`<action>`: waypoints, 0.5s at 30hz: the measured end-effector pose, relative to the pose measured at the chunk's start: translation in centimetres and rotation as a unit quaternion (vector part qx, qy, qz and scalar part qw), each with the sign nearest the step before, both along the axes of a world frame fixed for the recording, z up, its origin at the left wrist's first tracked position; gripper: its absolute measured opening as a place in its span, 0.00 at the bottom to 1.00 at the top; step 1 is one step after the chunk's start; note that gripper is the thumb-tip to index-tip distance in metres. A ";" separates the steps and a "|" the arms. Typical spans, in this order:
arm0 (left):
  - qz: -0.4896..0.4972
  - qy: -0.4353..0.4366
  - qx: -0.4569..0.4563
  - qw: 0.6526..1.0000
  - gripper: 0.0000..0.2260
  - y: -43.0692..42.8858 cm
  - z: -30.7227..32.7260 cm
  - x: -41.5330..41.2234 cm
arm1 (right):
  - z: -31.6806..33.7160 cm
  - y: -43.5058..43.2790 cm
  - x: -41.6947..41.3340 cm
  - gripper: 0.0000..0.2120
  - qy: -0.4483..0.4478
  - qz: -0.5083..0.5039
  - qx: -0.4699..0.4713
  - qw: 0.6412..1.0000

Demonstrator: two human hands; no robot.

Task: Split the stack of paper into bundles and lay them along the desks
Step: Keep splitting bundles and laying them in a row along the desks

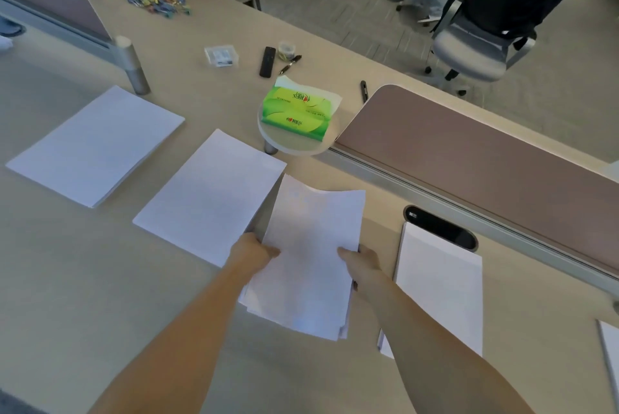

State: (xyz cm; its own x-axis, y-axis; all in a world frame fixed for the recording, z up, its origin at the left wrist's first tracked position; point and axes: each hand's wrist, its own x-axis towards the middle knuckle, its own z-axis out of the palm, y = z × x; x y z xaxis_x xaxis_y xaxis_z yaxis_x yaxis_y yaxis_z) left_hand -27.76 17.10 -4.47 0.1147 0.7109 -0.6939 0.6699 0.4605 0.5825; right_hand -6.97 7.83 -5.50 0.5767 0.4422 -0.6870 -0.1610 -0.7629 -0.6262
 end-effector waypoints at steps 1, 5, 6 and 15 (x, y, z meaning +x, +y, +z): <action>0.016 -0.019 -0.014 1.000 0.15 -0.4 0.0 0.2 | 0.5 -0.2 0.0 0.15 -0.008 0.005 0.005 1.000; 0.072 -0.125 -0.134 0.981 0.12 -3.7 1.5 1.6 | 2.0 -2.1 0.4 0.17 -0.029 0.027 0.045 0.998; 0.069 -0.129 -0.131 0.981 0.13 -4.6 1.9 2.2 | 2.6 -2.9 0.7 0.15 -0.032 0.039 0.064 0.997; 0.088 -0.242 0.092 0.962 0.13 -16.2 9.7 11.6 | 10.3 -14.2 9.6 0.11 0.029 -0.011 0.282 0.959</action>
State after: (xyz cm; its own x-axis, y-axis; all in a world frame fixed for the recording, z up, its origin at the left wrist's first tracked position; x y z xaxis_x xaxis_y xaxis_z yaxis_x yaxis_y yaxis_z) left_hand -16.18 0.87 5.22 0.2602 0.8543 -0.4500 0.2209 0.4010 0.8891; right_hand 2.62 -6.38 4.79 0.5584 0.7405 -0.3740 -0.2204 -0.3022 -0.9274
